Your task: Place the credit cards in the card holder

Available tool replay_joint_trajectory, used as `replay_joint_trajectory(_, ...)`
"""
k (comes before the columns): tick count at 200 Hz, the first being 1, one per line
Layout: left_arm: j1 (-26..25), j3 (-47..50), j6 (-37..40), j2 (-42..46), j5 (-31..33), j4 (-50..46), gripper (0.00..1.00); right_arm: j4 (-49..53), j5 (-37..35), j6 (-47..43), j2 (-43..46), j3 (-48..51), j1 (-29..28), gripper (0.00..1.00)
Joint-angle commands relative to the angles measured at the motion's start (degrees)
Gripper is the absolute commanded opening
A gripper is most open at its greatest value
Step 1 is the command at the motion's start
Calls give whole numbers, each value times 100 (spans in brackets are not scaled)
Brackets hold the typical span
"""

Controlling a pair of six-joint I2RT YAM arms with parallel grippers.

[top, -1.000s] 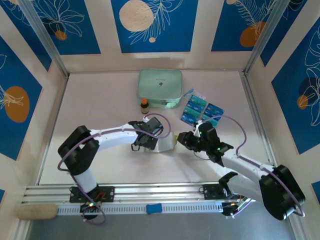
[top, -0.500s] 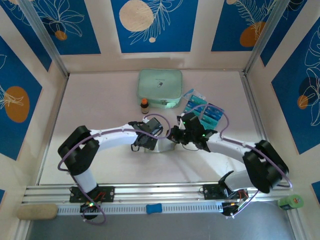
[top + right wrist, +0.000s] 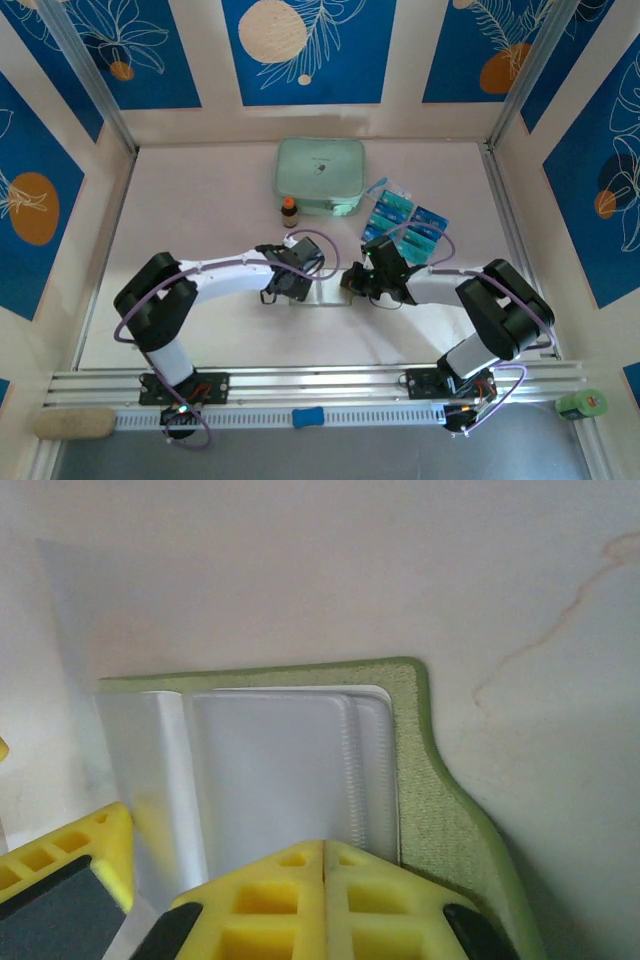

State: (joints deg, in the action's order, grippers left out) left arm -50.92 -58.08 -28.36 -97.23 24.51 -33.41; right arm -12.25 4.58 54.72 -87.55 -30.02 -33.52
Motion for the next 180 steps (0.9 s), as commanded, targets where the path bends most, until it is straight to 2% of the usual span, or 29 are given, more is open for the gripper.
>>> replay_joint_trajectory(1,-41,241,68,182,193,-105,100,-33,-132,98,-117,254,-6,3)
replay_joint_trajectory(74,-41,245,32,423,191,-229,100,133,-96,21,-71,155,-75,2)
replay_joint_trajectory(124,-41,-472,-9,782,-255,-469,100,234,-115,-131,-21,125,-146,2)
replay_joint_trajectory(180,-60,-1498,93,227,-826,-520,100,141,-82,-126,-25,204,-146,2)
